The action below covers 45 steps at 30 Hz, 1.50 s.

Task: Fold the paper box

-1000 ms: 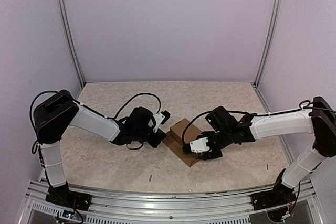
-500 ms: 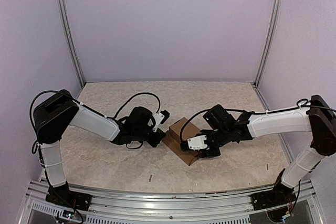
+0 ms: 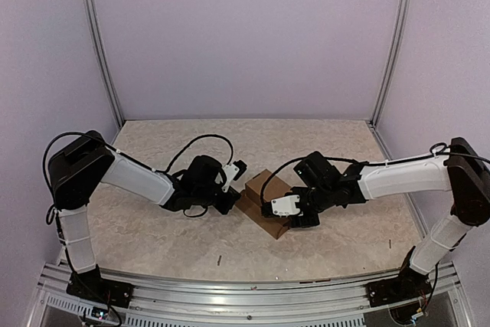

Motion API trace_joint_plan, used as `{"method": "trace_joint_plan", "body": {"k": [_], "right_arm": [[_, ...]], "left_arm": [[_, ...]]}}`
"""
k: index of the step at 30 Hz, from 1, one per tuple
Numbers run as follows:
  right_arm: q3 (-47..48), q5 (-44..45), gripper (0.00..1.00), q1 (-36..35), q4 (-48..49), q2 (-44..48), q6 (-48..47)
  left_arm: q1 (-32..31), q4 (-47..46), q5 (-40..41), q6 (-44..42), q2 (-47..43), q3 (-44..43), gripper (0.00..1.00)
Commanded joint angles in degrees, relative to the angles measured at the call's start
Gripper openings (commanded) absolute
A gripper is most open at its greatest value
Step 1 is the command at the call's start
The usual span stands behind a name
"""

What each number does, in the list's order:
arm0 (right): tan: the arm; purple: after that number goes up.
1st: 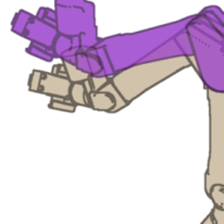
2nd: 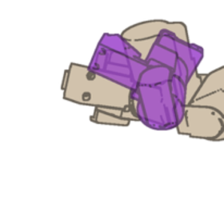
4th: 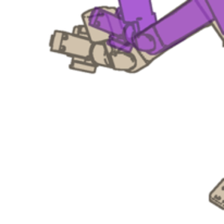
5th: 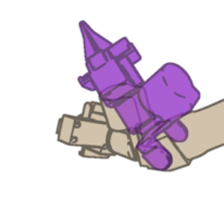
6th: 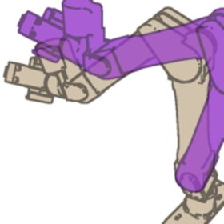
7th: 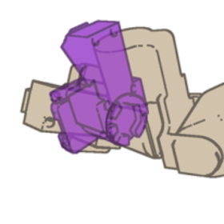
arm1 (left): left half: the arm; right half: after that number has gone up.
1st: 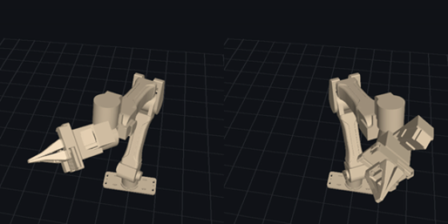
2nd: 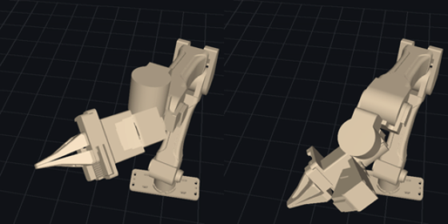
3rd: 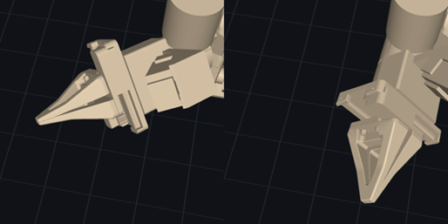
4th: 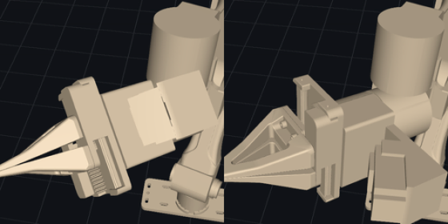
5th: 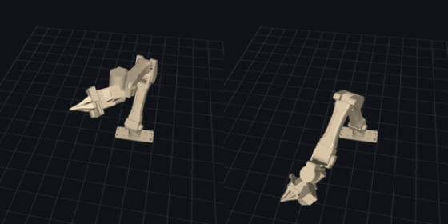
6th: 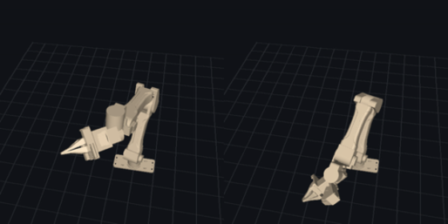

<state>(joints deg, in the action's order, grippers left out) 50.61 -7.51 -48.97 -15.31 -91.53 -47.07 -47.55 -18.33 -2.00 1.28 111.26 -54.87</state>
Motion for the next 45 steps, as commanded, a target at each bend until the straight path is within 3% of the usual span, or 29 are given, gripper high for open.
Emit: {"method": "trace_joint_plan", "body": {"k": [1,31,45], "right_arm": [[-2.5,2.0,0.49,-0.2,-2.8,-0.7,-0.2],[-3.6,-3.4,0.58,0.5,-8.9,-0.8,-5.6],[-3.3,-3.5,0.58,0.5,-9.1,-1.6,-5.5]], "left_arm": [[-0.6,2.7,-2.0,-1.0,-2.1,-0.7,0.00],[0.7,18.0,1.4,-2.2,0.7,-11.9,0.00],[1.7,16.8,0.7,-1.7,1.2,-10.5,0.00]]}}
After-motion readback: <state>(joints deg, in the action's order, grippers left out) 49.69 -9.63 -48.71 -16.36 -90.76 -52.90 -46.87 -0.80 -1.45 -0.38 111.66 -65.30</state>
